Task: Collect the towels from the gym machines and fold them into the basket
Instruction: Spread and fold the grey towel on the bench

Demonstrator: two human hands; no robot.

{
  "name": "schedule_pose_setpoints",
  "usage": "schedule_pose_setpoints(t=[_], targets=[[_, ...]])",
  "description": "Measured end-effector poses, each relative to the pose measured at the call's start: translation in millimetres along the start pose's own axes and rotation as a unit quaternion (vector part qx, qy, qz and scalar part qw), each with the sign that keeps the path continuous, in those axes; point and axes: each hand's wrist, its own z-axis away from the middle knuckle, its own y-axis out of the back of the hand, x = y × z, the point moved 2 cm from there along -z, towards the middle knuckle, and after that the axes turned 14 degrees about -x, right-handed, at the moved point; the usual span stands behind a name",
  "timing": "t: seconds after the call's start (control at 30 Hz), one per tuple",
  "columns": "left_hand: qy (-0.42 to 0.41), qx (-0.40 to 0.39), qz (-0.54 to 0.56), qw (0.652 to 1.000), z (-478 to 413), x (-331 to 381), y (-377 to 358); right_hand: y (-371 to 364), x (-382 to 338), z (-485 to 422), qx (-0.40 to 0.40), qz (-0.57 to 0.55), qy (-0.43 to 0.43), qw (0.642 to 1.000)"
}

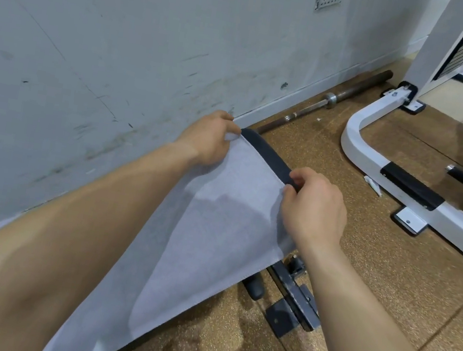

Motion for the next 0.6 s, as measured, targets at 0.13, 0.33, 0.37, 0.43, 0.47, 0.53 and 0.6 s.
schedule_pose_setpoints(t=[0.13, 0.33, 0.37, 0.43, 0.47, 0.53, 0.6], targets=[[0.018, 0.037, 0.043, 0.998, 48.2, -14.8, -7.5, -11.2, -32.1, 9.5, -0.044, 0.060, 0.059, 0.995], [0.104, 0.066, 0.103, 0.987, 181.2, -68.6, -35.4, -47.8, -98.0, 41.2, -0.170, 0.093, 0.155, 0.969], [0.120, 0.078, 0.105, 0.984, 208.0, -76.9, -40.7, -55.4, -108.9, 48.7, -0.185, 0.102, 0.170, 0.962], [0.165, 0.105, 0.110, 0.975, 260.4, -93.0, -50.7, -70.9, -130.4, 66.0, -0.213, 0.115, 0.203, 0.949], [0.190, 0.117, 0.110, 0.968, 284.1, -100.2, -55.6, -79.1, -139.9, 75.7, -0.228, 0.121, 0.220, 0.941], [0.247, 0.133, 0.110, 0.954, 328.8, -114.1, -67.2, -97.6, -158.5, 97.6, -0.252, 0.129, 0.255, 0.925], [0.307, 0.131, 0.119, 0.935, 361.0, -125.0, -79.2, -116.8, -172.2, 118.6, -0.272, 0.136, 0.282, 0.910]])
